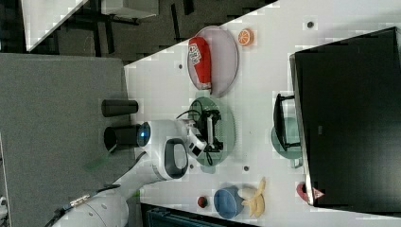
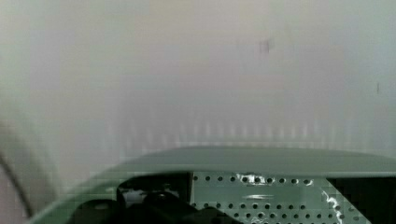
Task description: Drag strainer left to right.
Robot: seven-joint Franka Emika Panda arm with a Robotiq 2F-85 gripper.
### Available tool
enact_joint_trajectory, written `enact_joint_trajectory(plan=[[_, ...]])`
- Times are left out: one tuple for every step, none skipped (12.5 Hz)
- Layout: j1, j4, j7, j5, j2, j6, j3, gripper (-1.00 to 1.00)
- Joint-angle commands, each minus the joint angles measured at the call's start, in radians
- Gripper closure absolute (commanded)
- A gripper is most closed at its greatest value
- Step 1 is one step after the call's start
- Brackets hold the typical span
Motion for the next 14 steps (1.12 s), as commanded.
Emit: enact_joint_trajectory(plan=[[-0.021,-0.007,-0.116,0.01,-0.014,0.008,-0.042,-1.0],[-0.022,-0.006,-0.122,0.01,-0.016,0.008,-0.063,-1.0],[-0.023,-0.007,-0.131,0.01,-0.016,0.009,-0.084,-1.0],[-0.023,-0.006,-0.154,0.01,-0.016,0.009,-0.102,-1.0],[-0.024,-0.007,-0.182,0.01,-0.016,0.009,-0.121,-1.0],[-0.024,-0.005,-0.22,0.01,-0.016,0.01,-0.138,-1.0],[-0.024,-0.005,-0.239,0.01,-0.016,0.01,-0.158,-1.0],[-0.024,-0.006,-0.239,0.01,-0.016,0.01,-0.178,-1.0],[-0.024,-0.006,-0.239,0.01,-0.016,0.011,-0.192,-1.0],[-0.024,-0.006,-0.242,0.01,-0.016,0.011,-0.199,-1.0],[-0.023,-0.004,-0.251,0.01,-0.019,0.011,-0.198,-1.0],[-0.022,-0.003,-0.29,0.01,-0.028,0.005,-0.188,-1.0],[-0.022,-0.004,-0.353,0.01,-0.047,-0.015,-0.168,-1.0],[-0.022,-0.003,-0.414,0.011,-0.079,-0.04,-0.151,-1.0]])
